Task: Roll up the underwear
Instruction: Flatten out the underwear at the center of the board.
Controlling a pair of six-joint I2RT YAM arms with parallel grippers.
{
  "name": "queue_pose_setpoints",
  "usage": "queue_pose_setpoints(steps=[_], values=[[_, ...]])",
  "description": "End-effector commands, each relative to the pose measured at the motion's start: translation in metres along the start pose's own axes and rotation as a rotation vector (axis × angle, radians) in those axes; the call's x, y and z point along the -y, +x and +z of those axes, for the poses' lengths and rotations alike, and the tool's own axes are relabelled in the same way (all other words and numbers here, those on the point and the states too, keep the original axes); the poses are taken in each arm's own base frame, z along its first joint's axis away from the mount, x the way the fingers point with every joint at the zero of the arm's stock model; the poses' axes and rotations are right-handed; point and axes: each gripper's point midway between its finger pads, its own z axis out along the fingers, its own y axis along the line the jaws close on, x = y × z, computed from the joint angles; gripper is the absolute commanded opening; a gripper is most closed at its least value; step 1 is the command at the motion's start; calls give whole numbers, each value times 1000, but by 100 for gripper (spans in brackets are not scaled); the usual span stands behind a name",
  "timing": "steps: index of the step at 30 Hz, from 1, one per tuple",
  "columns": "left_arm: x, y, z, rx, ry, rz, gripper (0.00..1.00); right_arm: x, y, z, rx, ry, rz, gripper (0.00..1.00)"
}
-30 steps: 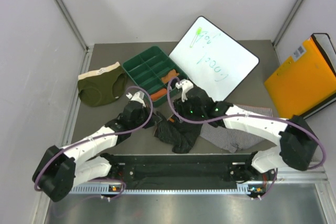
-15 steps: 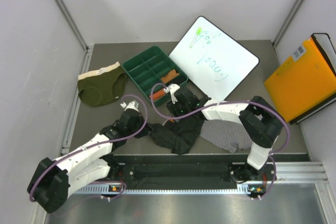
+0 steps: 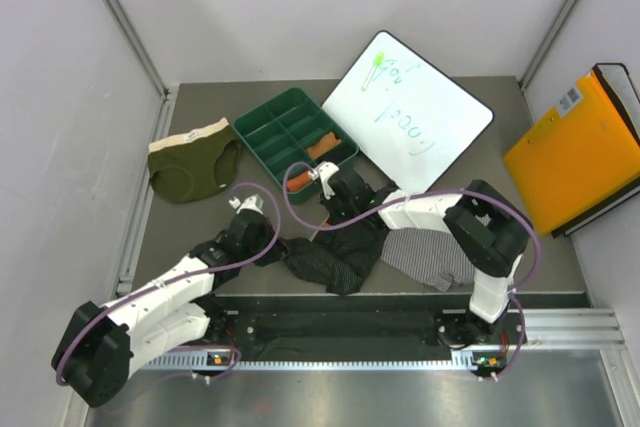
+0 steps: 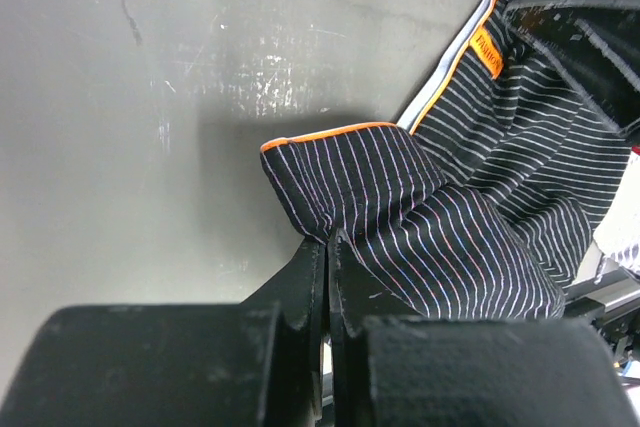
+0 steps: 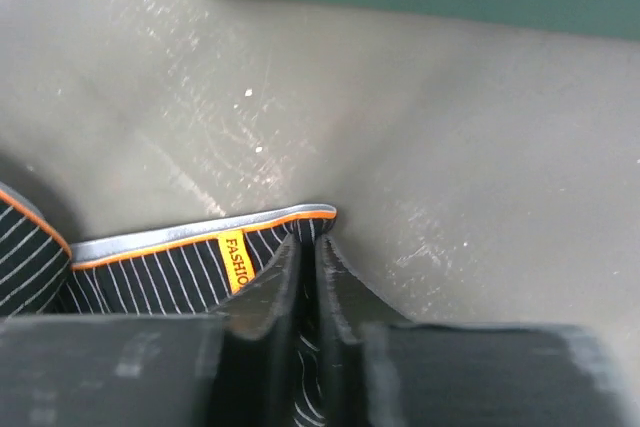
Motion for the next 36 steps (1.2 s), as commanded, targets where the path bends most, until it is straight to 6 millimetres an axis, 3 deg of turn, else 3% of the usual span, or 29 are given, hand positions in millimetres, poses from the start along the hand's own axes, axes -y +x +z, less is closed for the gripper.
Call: queue_pose_setpoints(steps=[1, 5, 8, 10, 14, 17, 19, 26, 30, 31, 36], values=[[2, -5, 0, 28, 15, 37, 0, 17, -6, 9, 9, 91, -3, 0], [1, -21, 5, 80, -25, 73, 0, 39, -27, 4, 31, 174, 14, 0], [12, -40, 2, 112, -44, 126, 0, 54, -47, -12, 72, 224, 22, 0], [18, -50, -1, 132, -43, 181, 0, 61, -61, -33, 115, 259, 19, 0], [55, -82, -18, 209, 37, 300, 0, 70, -78, -77, 181, 305, 22, 0], [79, -93, -32, 234, 114, 380, 0, 76, -89, -116, 234, 341, 43, 0], [95, -95, -46, 241, 188, 427, 0, 82, -100, -156, 304, 372, 69, 0], [147, -95, -88, 287, 346, 499, 0, 95, -111, -246, 457, 439, 94, 0], [175, -84, -100, 293, 359, 517, 0, 100, -110, -284, 509, 466, 110, 0], [188, -72, -105, 277, 388, 536, 0, 102, -109, -291, 515, 476, 114, 0], [210, -56, -120, 303, 413, 491, 0, 111, -105, -331, 556, 521, 127, 0]])
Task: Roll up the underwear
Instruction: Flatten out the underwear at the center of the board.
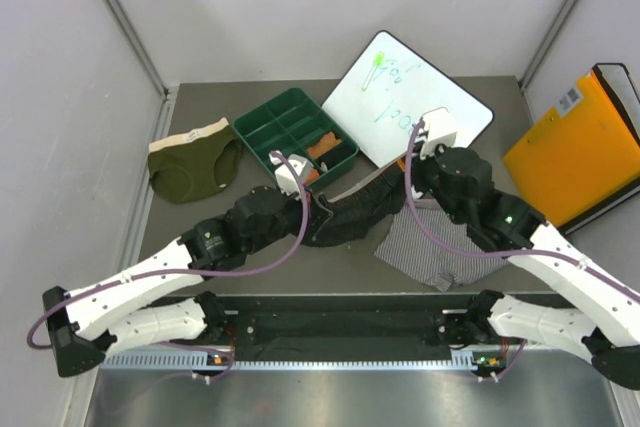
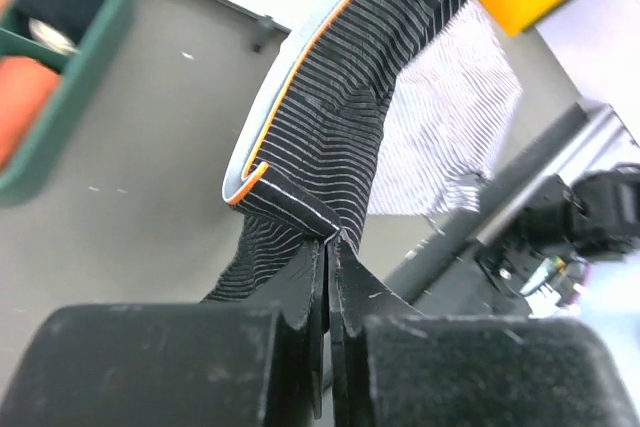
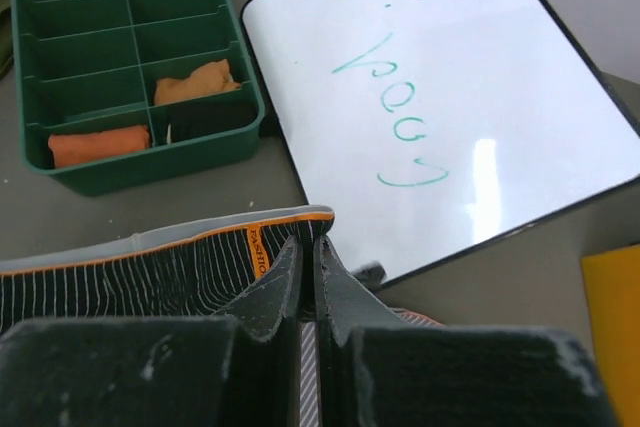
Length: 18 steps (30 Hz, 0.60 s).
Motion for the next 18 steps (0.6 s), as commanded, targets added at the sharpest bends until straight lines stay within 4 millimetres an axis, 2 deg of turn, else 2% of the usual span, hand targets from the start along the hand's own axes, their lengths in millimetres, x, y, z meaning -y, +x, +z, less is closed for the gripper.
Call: queue_pose_setpoints(steps=[1, 5, 6, 8, 9, 10, 12, 14, 15, 16, 18], values=[[25, -15, -7, 64, -10, -48, 0, 27, -23, -26, 48, 74, 5, 0], [35, -12, -8, 68, -17, -101, 0, 26, -35, -27, 82, 61, 22, 0], [26, -12, -6, 88, -62, -111, 0, 23, -37, -23, 97, 55, 30, 0], [-1, 2, -3, 98, -175, -135, 0, 10, -28, -5, 74, 36, 17, 0], [-30, 10, -6, 136, -292, -132, 0, 5, -31, 3, 88, 31, 23, 0], [-42, 14, -8, 155, -339, -134, 0, -5, -18, 21, 43, 25, 0, 0], [-67, 27, -13, 192, -406, -136, 0, -15, -8, 42, 8, 10, -15, 0], [-84, 29, -17, 236, -457, -144, 0, -36, 6, 71, -31, -29, -31, 0], [-94, 40, -18, 237, -472, -138, 0, -41, 10, 80, -43, -37, -37, 0], [-100, 38, -19, 269, -484, -152, 0, -55, 27, 99, -86, -58, -57, 0], [-116, 53, -20, 275, -528, -156, 0, -66, 29, 117, -99, -73, -63, 0]])
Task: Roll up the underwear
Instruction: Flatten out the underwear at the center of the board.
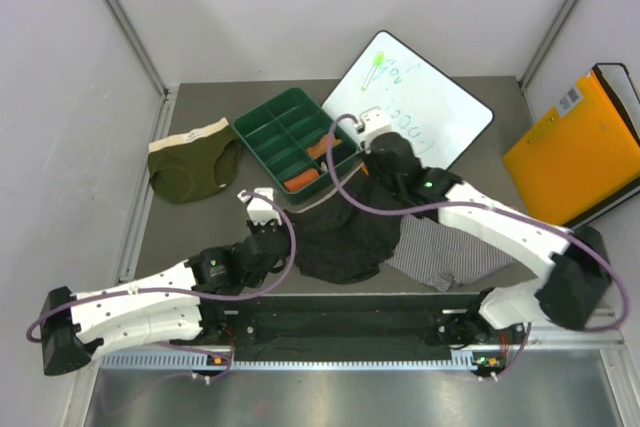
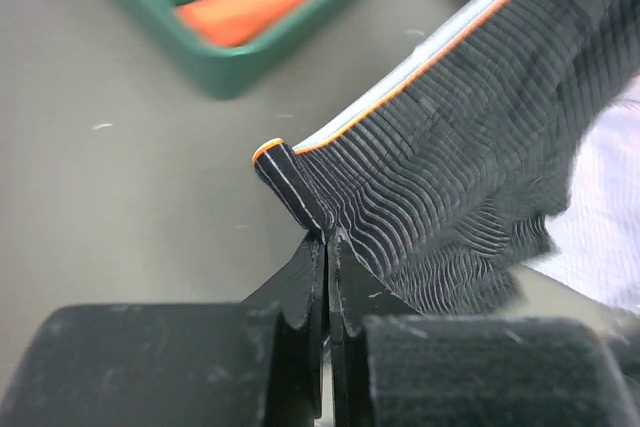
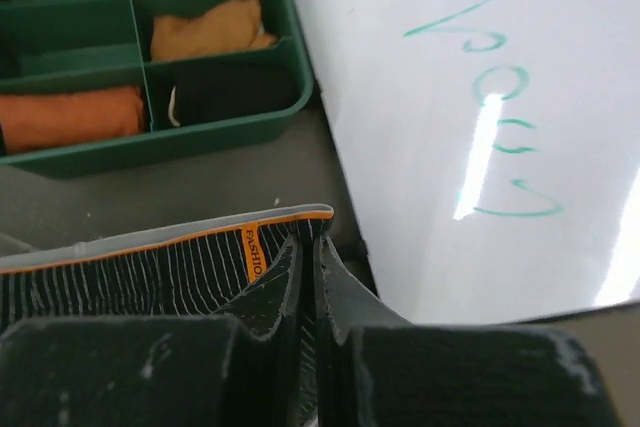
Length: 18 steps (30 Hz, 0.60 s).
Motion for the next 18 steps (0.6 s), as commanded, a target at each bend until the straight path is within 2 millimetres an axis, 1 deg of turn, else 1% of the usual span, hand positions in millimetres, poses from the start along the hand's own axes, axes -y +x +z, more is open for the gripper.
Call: queue_pose_setpoints(steps=[1, 2, 3, 4, 5, 7, 8, 9, 11, 12, 13, 14, 15, 16, 17, 18], values=[[-38, -8, 6, 142, -138, -84, 0, -32, -16, 45, 24, -74, 3, 0], [-43, -5, 7, 142, -151, -87, 0, -42, -12, 63, 6, -82, -3, 0], [-52, 1, 8, 143, -177, -82, 0, -49, -8, 74, -8, -89, -11, 0], [-56, 3, 8, 147, -187, -85, 0, -54, -6, 82, -17, -99, -14, 0], [-60, 4, 9, 152, -198, -78, 0, -63, -2, 99, -32, -102, -21, 0], [-73, 7, 10, 156, -239, -73, 0, -69, 1, 112, -48, -101, -28, 0], [-77, 9, 11, 153, -251, -70, 0, -72, -4, 117, -44, -103, -23, 0], [-85, 11, 13, 151, -277, -67, 0, -75, 4, 125, -64, -95, -25, 0], [-88, 11, 19, 153, -269, -67, 0, -78, 4, 131, -65, -90, -21, 0], [-94, 20, 24, 120, -265, -71, 0, -78, 12, 136, -88, -82, -22, 0], [-95, 21, 27, 110, -260, -69, 0, -78, 14, 137, -98, -78, -22, 0], [-98, 23, 29, 99, -259, -76, 0, -78, 13, 137, -105, -73, -13, 7], [-101, 25, 33, 80, -261, -92, 0, -76, 18, 134, -128, -66, -22, 16], [-103, 24, 35, 76, -266, -96, 0, -73, 13, 129, -120, -60, -15, 27], [-104, 23, 36, 72, -268, -97, 0, -69, 18, 124, -130, -56, -14, 53], [-104, 21, 40, 66, -262, -104, 0, -66, 19, 117, -127, -54, -4, 64]])
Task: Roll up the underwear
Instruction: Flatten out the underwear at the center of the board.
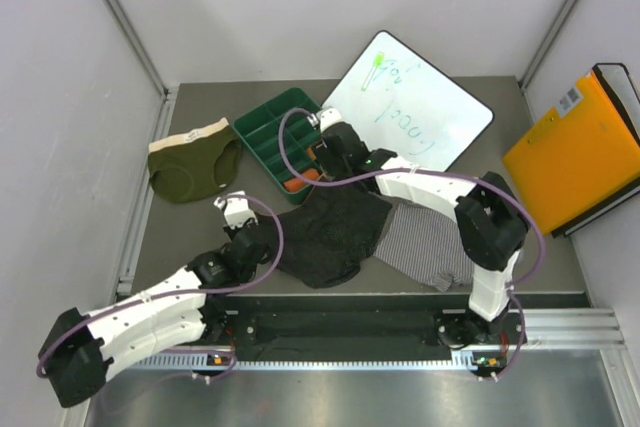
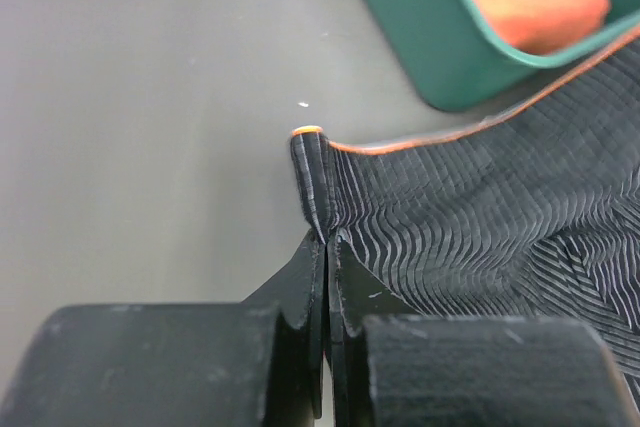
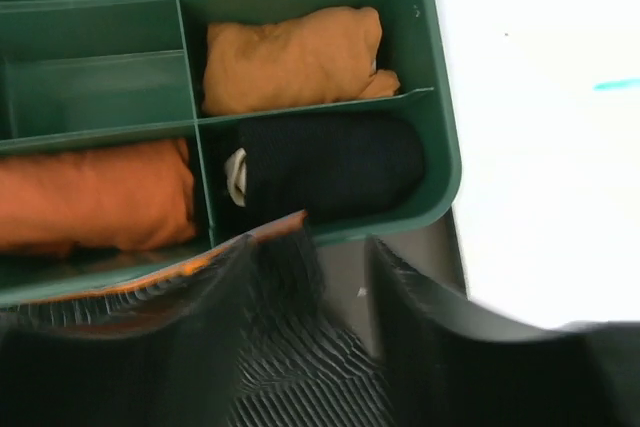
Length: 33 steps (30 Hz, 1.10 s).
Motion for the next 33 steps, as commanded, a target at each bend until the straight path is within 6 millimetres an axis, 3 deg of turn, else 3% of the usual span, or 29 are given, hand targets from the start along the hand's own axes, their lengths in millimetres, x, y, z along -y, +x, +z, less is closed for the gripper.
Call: queue_pose_setpoints(steps=[1, 2, 3, 4, 5, 9, 13, 20, 25, 29, 33], values=[[19, -11, 10, -2, 83, -36, 1, 22, -37, -40, 107, 25, 81, 71], [20, -9, 13, -11, 86, -28, 1, 22, -20, -47, 82, 22, 90, 76], [23, -13, 15, 1, 96, -41, 1, 20, -15, -55, 78, -4, 99, 77], [25, -11, 17, -11, 108, -37, 1, 25, -19, -75, 100, -19, 122, 78], [24, -7, 21, -30, 100, -29, 1, 19, 3, -78, 57, -40, 138, 79], [18, -3, 37, -88, 67, -59, 2, -15, 51, -106, -55, -154, 177, 77], [22, 5, 42, -145, 75, -64, 1, -61, 98, -124, -167, -257, 203, 67], [30, 9, 45, -181, 96, -62, 0, -100, 141, -131, -280, -301, 238, 55], [33, 5, 45, -176, 101, -64, 0, -109, 173, -124, -378, -296, 227, 47], [29, 11, 43, -203, 92, -52, 0, -114, 189, -123, -430, -313, 216, 38], [33, 10, 43, -207, 102, -58, 7, -116, 199, -125, -469, -323, 208, 26]])
